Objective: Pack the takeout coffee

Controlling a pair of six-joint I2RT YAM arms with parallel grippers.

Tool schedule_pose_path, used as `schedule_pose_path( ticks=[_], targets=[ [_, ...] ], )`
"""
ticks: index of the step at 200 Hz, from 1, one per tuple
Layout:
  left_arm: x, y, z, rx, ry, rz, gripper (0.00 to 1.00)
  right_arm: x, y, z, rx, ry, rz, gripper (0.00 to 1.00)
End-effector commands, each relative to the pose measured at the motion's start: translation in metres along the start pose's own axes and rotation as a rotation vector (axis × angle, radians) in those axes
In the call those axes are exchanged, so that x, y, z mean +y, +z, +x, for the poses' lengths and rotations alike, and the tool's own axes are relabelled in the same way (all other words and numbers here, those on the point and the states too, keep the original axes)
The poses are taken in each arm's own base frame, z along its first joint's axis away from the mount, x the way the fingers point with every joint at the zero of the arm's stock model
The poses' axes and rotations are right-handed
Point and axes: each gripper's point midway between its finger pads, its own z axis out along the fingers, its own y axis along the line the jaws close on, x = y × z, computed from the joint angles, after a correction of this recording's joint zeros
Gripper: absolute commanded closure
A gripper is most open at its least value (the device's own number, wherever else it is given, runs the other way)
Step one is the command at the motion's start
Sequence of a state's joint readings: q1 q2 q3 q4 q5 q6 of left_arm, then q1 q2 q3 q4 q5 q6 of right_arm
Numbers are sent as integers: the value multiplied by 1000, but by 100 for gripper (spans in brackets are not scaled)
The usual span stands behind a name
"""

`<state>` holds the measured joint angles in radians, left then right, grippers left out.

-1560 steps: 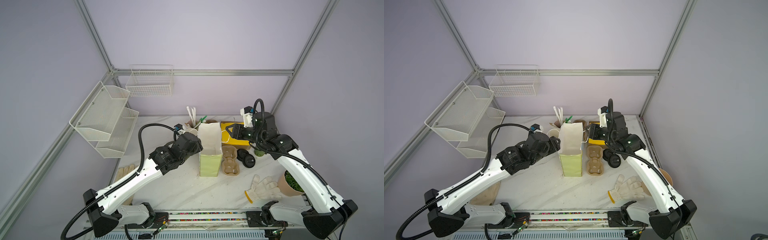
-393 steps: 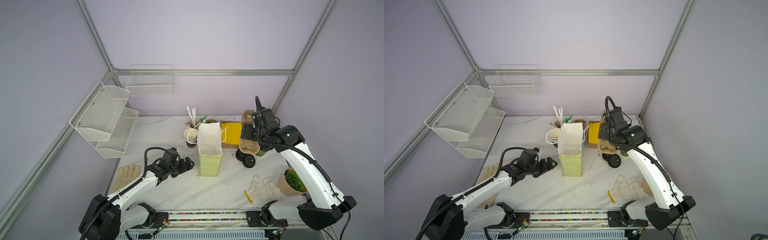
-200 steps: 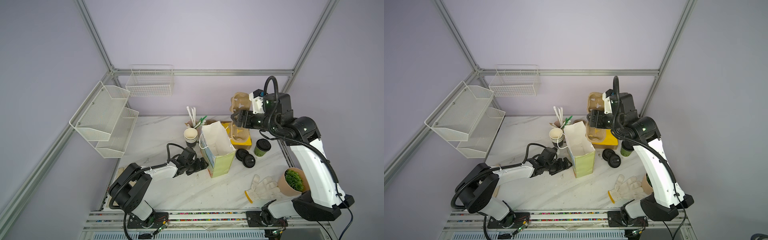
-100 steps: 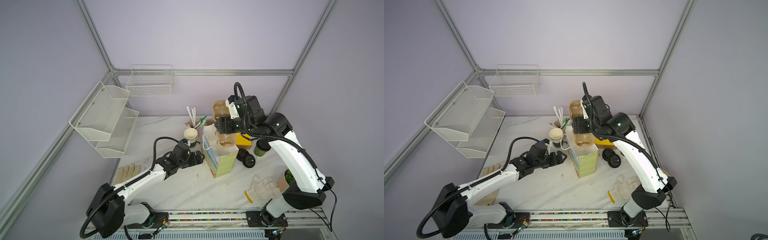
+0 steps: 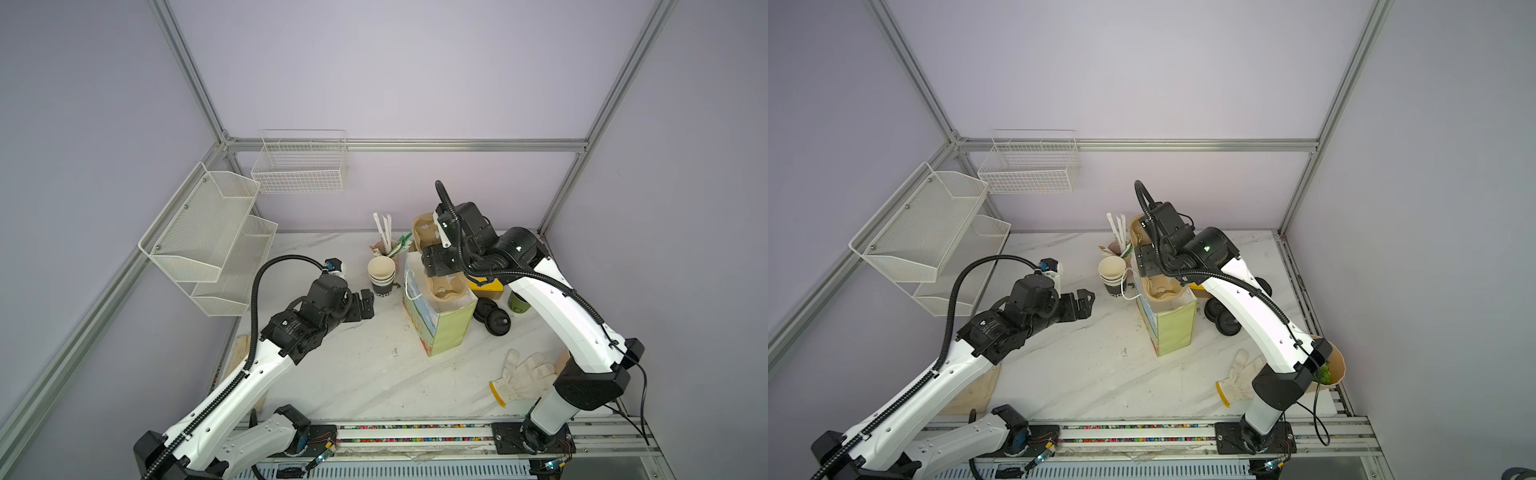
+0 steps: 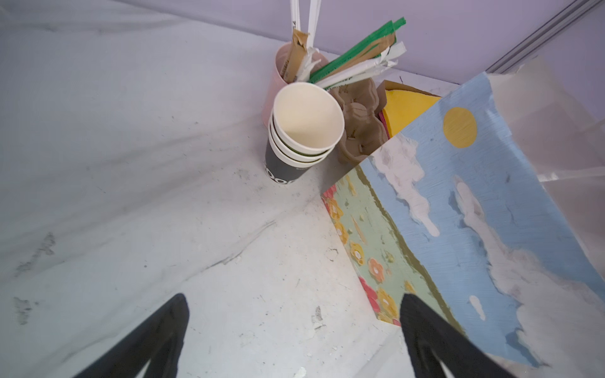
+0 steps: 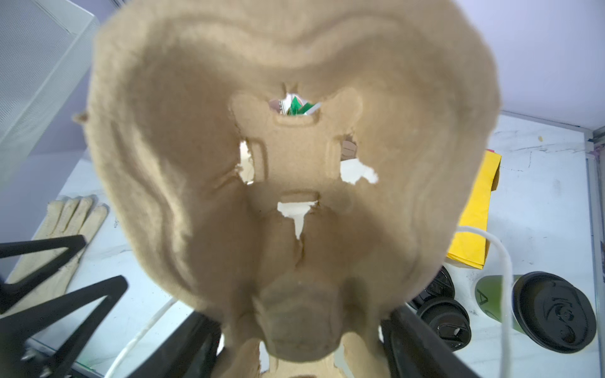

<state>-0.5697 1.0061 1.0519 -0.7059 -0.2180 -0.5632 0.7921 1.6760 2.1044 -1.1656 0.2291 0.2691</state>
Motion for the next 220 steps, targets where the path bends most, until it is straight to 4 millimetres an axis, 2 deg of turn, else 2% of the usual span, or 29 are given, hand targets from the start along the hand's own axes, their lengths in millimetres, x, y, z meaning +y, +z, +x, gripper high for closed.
schedule_pose_path(
  ticks=[1,41,71,145,182,220],
  targets=[
    [13,-33,-40,-137,92,-85,0,-9,4,6,16,-42,65,23],
    [31,-37,-37,-181,121,-158,0,-14,18,20,65,-64,104,23],
    [31,-38,-37,-182,121,-155,0,-16,27,33,104,-72,122,23],
    [33,-37,-37,-179,115,-152,0,-14,40,46,154,-86,121,23],
    [33,-37,-37,-178,115,-151,0,-17,49,62,202,-97,132,23],
    [33,-38,-37,-180,113,-147,0,-17,52,66,217,-98,133,23]
  ],
)
